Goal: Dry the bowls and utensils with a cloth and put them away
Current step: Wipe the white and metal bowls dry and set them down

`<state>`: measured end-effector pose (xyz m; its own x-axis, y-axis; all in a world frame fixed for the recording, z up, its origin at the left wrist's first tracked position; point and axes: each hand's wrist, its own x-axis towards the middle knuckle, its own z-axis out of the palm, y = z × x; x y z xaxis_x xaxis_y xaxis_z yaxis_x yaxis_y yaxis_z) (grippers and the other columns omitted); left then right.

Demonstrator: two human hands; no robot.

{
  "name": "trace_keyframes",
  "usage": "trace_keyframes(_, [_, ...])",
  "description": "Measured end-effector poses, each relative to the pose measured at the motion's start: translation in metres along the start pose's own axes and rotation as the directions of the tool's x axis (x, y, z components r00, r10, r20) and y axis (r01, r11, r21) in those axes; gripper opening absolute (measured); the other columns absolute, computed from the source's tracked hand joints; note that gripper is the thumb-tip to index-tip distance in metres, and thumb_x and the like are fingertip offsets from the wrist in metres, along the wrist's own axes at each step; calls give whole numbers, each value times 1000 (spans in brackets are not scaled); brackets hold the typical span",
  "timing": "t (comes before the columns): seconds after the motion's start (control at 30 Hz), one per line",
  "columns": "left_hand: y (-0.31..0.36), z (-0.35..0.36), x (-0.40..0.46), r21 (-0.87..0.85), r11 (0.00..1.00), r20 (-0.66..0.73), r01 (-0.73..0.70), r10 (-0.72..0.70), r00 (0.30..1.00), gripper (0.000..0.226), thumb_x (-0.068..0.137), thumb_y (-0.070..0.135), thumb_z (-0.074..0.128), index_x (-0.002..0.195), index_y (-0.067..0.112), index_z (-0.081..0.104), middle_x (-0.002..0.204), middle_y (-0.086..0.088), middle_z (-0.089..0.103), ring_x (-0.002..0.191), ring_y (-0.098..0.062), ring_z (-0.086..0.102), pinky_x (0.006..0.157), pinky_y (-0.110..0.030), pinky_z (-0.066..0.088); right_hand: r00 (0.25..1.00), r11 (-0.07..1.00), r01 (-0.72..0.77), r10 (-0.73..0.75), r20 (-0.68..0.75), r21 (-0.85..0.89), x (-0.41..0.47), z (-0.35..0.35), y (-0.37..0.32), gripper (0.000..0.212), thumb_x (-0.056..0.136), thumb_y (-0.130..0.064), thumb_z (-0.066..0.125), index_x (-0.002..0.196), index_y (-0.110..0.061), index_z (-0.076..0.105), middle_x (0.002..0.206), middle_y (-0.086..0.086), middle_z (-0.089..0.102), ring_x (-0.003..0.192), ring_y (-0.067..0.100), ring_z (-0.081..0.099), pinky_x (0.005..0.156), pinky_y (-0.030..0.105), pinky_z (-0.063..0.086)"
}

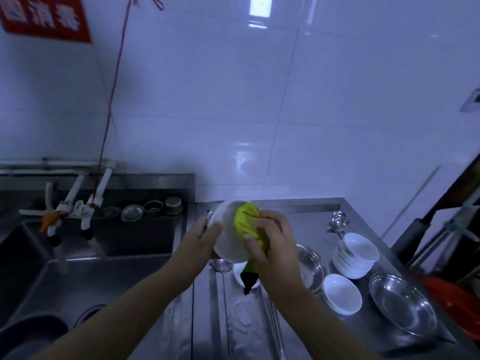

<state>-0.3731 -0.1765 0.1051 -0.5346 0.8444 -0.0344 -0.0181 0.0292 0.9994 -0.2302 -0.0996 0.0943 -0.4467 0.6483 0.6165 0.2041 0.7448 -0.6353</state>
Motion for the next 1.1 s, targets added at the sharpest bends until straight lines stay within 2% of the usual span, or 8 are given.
trace_keyframes(0.13, [20, 8, -1, -18, 997, -95, -74, 72, 993, 27, 83, 39, 52, 91, 13, 54, 85, -8, 59, 78, -23, 57, 70, -44, 50, 880, 810, 473, -411, 239, -348, 7, 1, 11, 31, 90, -37, 55, 99, -12, 71, 116, 5, 65, 117, 23, 53, 114, 37, 27])
trace_keyframes(0.37, [31, 18, -5, -8, 996, -172, -89, 86, 981, 28, 88, 40, 50, 93, 13, 55, 92, -14, 61, 84, -25, 60, 73, -42, 50, 859, 778, 502, -500, 111, -378, -7, 20, -3, 30, 84, -21, 58, 106, -5, 70, 115, 12, 68, 113, 25, 59, 106, 39, 39])
trace_keyframes(0.5, [42, 15, 2, 41, 982, -109, -183, 187, 976, 17, 98, 22, 44, 112, 20, 53, 101, -1, 62, 90, -14, 60, 72, -23, 49, 816, 754, 559, -574, 68, -344, -1, 24, -9, 29, 91, -19, 54, 118, -9, 57, 119, 10, 67, 116, 20, 58, 105, 33, 42])
trace_keyframes(0.63, [50, 1, 9, 218, 938, 31, -269, 269, 963, 40, 83, 39, 43, 119, 27, 54, 114, 3, 62, 104, -14, 58, 90, -33, 46, 588, 511, 796, -779, 217, -324, 22, 0, 22, 24, 93, -19, 61, 115, -10, 61, 118, 9, 68, 113, 22, 62, 97, 35, 48])
trace_keyframes(0.73, [64, -8, 10, 367, 890, 200, -271, 209, 957, 39, 80, 42, 41, 116, 34, 53, 108, 5, 61, 97, -15, 59, 78, -30, 49, 336, 249, 935, -847, 411, -251, 54, -26, 40, 21, 88, -17, 70, 107, -11, 64, 114, 9, 69, 112, 25, 61, 102, 37, 45])
trace_keyframes(0.8, [77, -12, 13, 394, 883, 290, -254, 142, 946, 31, 87, 39, 45, 117, 38, 49, 109, 5, 59, 92, -14, 62, 69, -27, 54, 256, 175, 962, -845, 469, -210, 72, -35, 41, 15, 90, -14, 67, 104, -10, 65, 111, 12, 69, 109, 28, 61, 98, 39, 46])
trace_keyframes(0.9, [79, -13, 17, 252, 933, 274, -258, 187, 943, 35, 86, 26, 57, 116, 44, 49, 110, 7, 60, 92, -13, 64, 67, -21, 54, 339, 240, 933, -837, 429, -270, 80, -31, 37, 11, 95, -11, 55, 105, -8, 60, 108, 12, 69, 104, 29, 59, 94, 41, 45])
trace_keyframes(1.1, [55, 11, 16, -16, 919, -106, -394, 390, 915, 35, 87, 22, 50, 114, 43, 43, 114, 20, 54, 94, 12, 56, 81, -11, 46, 682, 615, 692, -729, 61, -379, 49, 16, 16, 18, 94, -17, 58, 111, -12, 57, 110, 7, 69, 103, 22, 57, 87, 36, 40])
